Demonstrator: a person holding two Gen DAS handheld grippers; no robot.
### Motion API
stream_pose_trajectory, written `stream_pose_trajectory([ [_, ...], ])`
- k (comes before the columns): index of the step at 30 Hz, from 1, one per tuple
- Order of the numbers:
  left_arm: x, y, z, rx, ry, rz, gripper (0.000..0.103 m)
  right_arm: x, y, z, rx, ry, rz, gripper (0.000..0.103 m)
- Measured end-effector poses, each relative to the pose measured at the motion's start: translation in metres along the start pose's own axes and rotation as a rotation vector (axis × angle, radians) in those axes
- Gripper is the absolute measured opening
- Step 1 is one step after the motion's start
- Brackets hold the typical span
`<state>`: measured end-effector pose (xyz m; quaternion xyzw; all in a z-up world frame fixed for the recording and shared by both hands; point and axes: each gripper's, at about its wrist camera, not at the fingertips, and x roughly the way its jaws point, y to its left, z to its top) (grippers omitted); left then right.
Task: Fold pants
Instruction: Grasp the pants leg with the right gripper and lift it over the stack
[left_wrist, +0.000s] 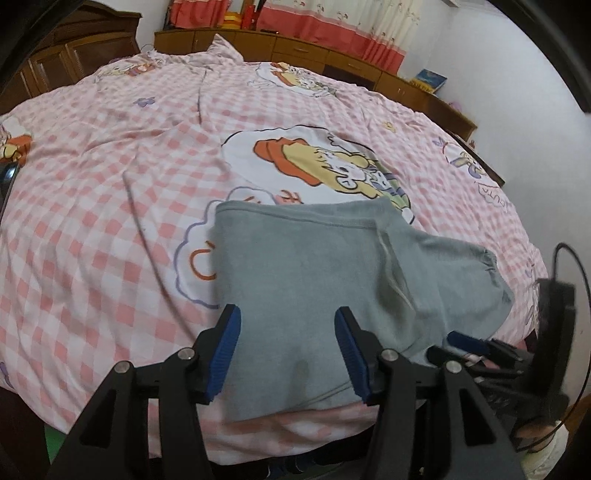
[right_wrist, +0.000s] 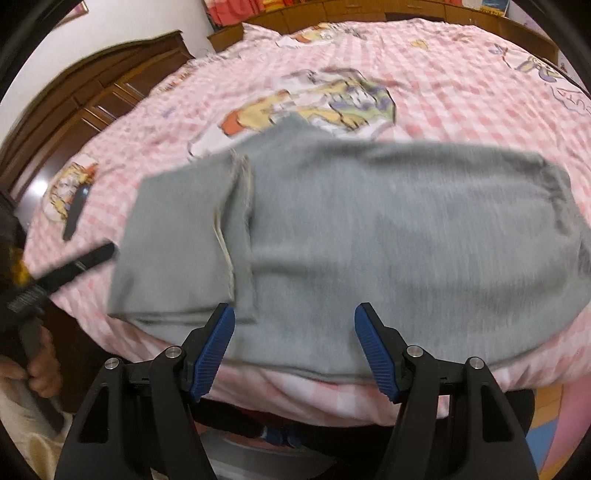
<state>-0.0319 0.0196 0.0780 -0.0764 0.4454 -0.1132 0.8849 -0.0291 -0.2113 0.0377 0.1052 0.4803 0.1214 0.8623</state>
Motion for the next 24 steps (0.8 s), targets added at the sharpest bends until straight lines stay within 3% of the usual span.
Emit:
stream_pose_trajectory([
  [4, 0.012, 0.014, -0.006, -0.023, 0.024, 0.036, 0.056, -0.003, 0.01, 0.016, -0.003, -0.02, 0.029, 0.069],
  [11, 0.035, 0.037, -0.023, -0.073, 0.097, 0.026, 0.058, 0.036, 0.03, 0.042, -0.023, 0.058, 0.073, 0.069],
  [18, 0.017, 0.041, -0.03, -0.047, 0.076, 0.008, 0.06, 0.061, 0.05, 0.05, -0.084, 0.078, 0.007, 0.067],
  [19, 0.013, 0.042, -0.033, -0.037, 0.064, 0.008, 0.063, 0.06, 0.054, 0.049, -0.095, 0.077, 0.02, 0.062],
  [21, 0.008, 0.042, -0.037, -0.034, 0.05, 0.006, 0.069, 0.06, 0.06, 0.048, -0.113, 0.094, 0.051, 0.034],
  [24, 0.003, 0.043, -0.046, -0.037, 0.052, -0.008, 0.073, 0.06, 0.07, 0.047, -0.142, 0.108, 0.047, 0.014],
])
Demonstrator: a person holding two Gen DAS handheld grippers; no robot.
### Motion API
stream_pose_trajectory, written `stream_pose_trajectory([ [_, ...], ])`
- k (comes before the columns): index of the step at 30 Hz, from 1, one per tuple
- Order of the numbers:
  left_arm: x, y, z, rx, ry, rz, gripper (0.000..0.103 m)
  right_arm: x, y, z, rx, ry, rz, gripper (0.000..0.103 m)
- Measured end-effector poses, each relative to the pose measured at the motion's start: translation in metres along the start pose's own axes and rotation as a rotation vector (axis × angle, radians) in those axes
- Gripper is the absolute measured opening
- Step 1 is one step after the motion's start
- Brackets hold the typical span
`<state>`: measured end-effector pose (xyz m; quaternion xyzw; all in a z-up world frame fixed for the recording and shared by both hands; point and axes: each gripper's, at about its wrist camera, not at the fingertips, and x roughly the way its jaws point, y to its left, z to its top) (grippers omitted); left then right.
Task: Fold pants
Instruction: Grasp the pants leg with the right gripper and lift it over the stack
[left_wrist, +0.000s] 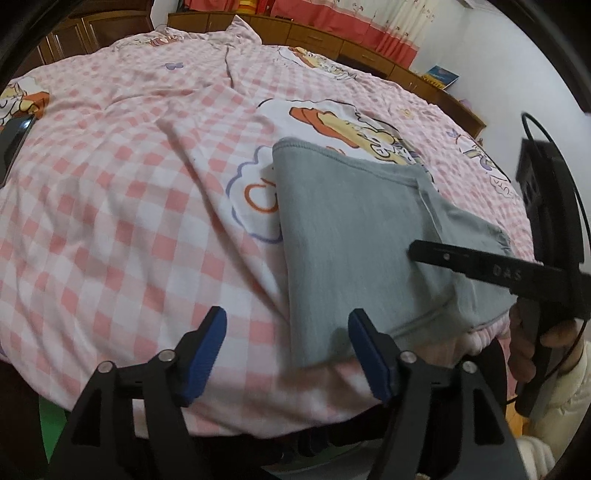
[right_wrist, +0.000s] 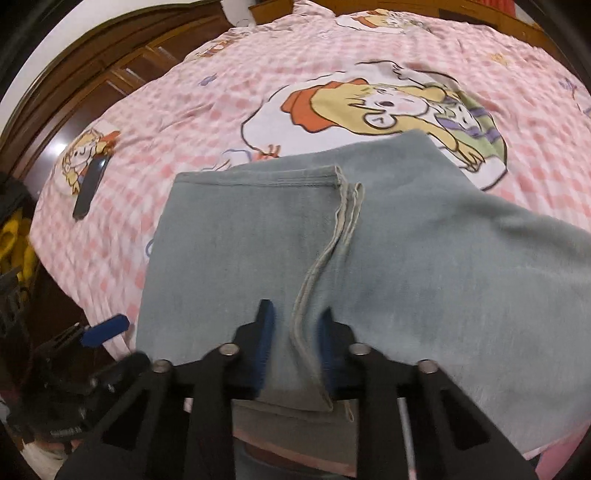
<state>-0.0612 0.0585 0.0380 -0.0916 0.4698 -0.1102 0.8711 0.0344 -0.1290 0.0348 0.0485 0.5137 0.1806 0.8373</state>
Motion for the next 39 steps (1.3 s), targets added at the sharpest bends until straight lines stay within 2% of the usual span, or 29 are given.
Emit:
stream_pose_trajectory([
  [1, 0.0, 0.0, -0.002, 0.004, 0.005, -0.006, 0.073, -0.002, 0.003, 0.001, -0.009, -0.005, -0.003, 0.009],
  [3, 0.0, -0.003, -0.008, 0.015, 0.018, -0.007, 0.074, -0.011, 0.007, 0.006, -0.014, -0.026, 0.017, 0.007],
  [5, 0.001, -0.006, -0.013, 0.023, 0.029, -0.008, 0.075, -0.027, 0.014, 0.013, -0.018, -0.067, 0.054, 0.006],
  [9, 0.005, -0.012, -0.018, 0.021, 0.044, -0.032, 0.075, -0.054, 0.03, 0.026, -0.032, -0.133, 0.073, 0.006],
  [14, 0.008, -0.015, -0.018, 0.009, 0.049, -0.069, 0.075, -0.073, 0.051, 0.039, -0.052, -0.168, 0.108, 0.006],
  [20, 0.013, -0.013, -0.013, -0.019, 0.046, -0.034, 0.075, -0.098, 0.068, 0.043, -0.082, -0.224, 0.123, 0.006],
  [24, 0.016, -0.01, -0.014, 0.01, 0.047, 0.073, 0.075, -0.12, 0.07, 0.047, -0.085, -0.268, 0.127, 0.006],
  [32, -0.004, -0.013, -0.013, 0.028, -0.002, 0.035, 0.077, -0.157, 0.054, 0.049, -0.083, -0.321, 0.085, 0.006],
  [34, -0.008, -0.018, -0.014, 0.049, -0.018, 0.048, 0.077, -0.165, 0.048, 0.051, -0.074, -0.336, 0.074, 0.006],
  [37, -0.005, -0.02, -0.016, 0.069, -0.005, 0.134, 0.075, -0.182, 0.041, 0.052, -0.078, -0.371, 0.05, 0.006],
  [39, -0.004, -0.017, -0.015, 0.057, -0.002, 0.128, 0.075, -0.192, 0.036, 0.053, -0.087, -0.386, 0.028, 0.006],
])
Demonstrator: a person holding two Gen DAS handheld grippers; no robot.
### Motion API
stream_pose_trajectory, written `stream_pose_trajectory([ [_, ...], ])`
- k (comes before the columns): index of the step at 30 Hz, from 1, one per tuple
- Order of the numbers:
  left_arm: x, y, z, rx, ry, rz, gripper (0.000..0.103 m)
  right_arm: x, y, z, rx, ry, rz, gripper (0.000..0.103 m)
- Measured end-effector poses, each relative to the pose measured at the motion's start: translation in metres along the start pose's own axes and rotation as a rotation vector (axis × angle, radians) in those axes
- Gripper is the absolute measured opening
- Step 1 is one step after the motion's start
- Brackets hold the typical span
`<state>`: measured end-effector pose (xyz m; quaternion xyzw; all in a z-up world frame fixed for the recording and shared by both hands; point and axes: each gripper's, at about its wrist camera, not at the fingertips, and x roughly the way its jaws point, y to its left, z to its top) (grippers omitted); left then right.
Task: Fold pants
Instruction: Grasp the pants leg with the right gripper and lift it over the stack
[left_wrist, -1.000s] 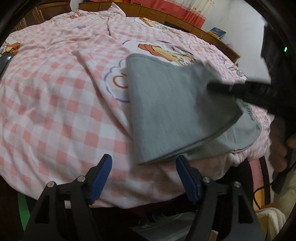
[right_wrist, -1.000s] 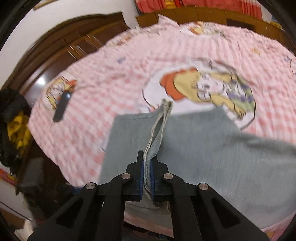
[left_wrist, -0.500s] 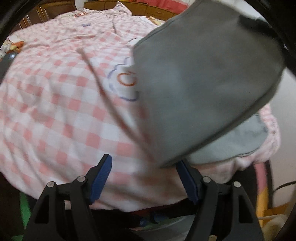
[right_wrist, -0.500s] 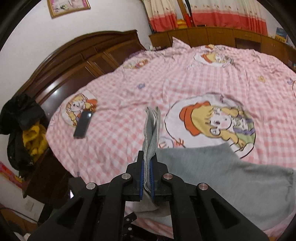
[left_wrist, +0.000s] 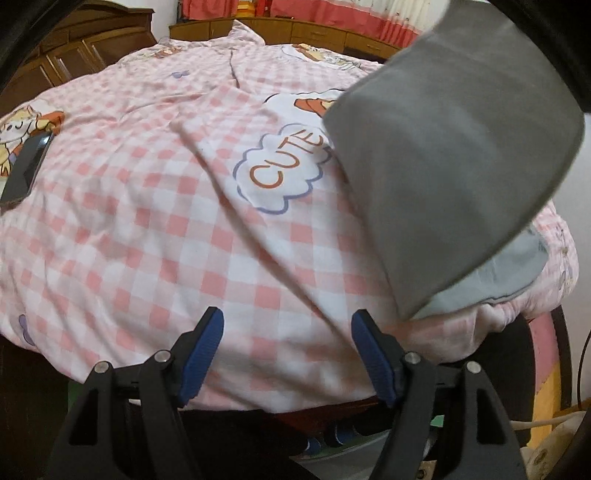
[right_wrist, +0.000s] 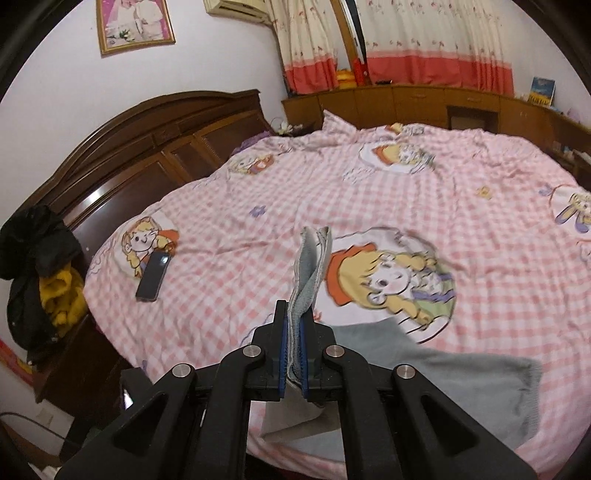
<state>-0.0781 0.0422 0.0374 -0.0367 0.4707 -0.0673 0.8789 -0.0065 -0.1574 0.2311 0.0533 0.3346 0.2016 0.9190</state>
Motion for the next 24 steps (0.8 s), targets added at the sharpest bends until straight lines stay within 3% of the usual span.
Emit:
stream_pose_trajectory([
  [5, -0.008, -0.001, 0.001, 0.004, -0.029, -0.015, 0.075, -0.019, -0.015, 0.006, -0.019, -0.015, -0.083, 0.006],
  [13, -0.003, -0.001, 0.001, 0.0, -0.005, -0.032, 0.075, -0.046, -0.069, -0.002, 0.037, -0.027, -0.203, 0.006],
  [24, 0.0, -0.016, 0.019, 0.042, -0.016, -0.023, 0.075, -0.02, -0.187, -0.07, 0.225, 0.101, -0.337, 0.006],
])
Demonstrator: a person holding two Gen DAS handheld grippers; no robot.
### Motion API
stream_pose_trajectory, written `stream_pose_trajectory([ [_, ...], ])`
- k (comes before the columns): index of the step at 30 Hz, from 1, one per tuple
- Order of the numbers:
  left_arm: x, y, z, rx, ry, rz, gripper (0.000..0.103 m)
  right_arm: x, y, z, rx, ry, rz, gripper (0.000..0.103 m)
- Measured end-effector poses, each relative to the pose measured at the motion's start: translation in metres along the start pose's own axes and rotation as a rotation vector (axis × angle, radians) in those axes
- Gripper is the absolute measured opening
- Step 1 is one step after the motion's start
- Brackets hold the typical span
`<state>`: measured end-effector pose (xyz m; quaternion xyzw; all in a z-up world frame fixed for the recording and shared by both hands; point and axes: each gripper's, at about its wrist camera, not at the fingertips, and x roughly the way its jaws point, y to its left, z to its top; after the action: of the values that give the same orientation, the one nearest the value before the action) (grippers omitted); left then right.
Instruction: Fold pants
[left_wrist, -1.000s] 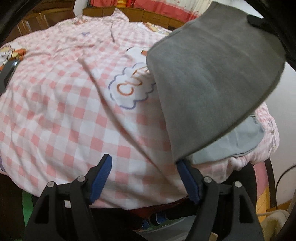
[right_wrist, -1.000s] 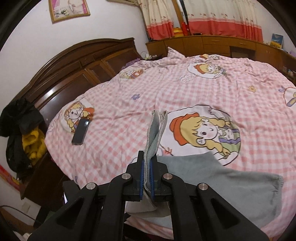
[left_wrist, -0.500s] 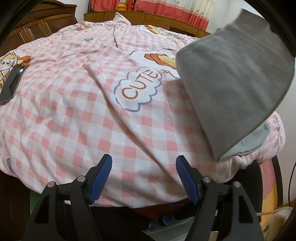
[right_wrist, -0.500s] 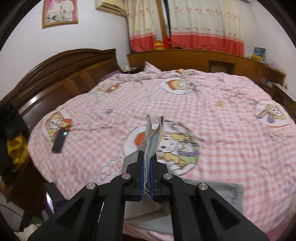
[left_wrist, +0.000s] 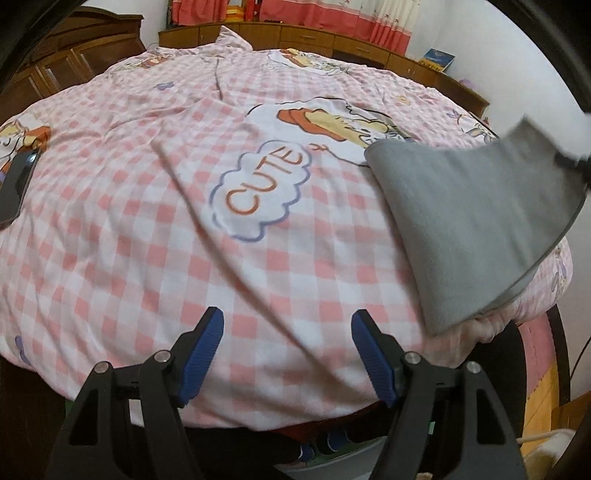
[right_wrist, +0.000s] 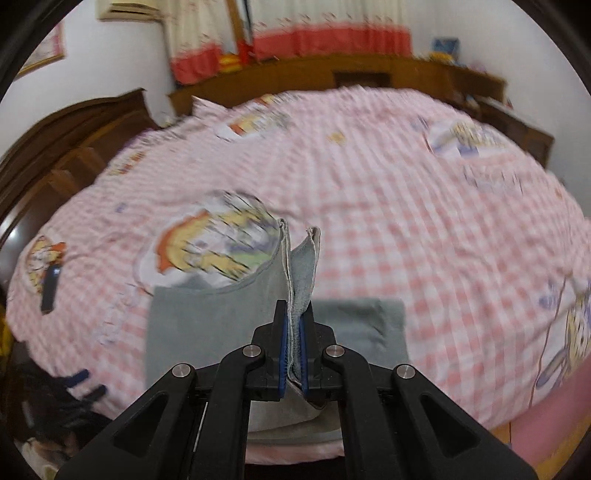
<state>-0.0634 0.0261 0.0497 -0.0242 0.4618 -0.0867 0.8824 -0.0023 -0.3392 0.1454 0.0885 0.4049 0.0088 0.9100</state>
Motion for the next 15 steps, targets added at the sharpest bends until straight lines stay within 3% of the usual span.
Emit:
stream_pose_trajectory([
  [5, 0.006, -0.02, 0.015, 0.048, -0.002, -0.008, 0.075, 0.051, -0.046, -0.028, 0.098, 0.09, 0.017, 0.006],
  [10, 0.006, -0.045, 0.039, 0.045, -0.006, -0.14, 0.075, 0.086, -0.076, -0.053, 0.153, 0.14, -0.002, 0.007],
  [15, 0.013, -0.08, 0.061, 0.104, -0.035, -0.177, 0.075, 0.082, -0.08, -0.055, 0.166, 0.127, 0.006, 0.011],
])
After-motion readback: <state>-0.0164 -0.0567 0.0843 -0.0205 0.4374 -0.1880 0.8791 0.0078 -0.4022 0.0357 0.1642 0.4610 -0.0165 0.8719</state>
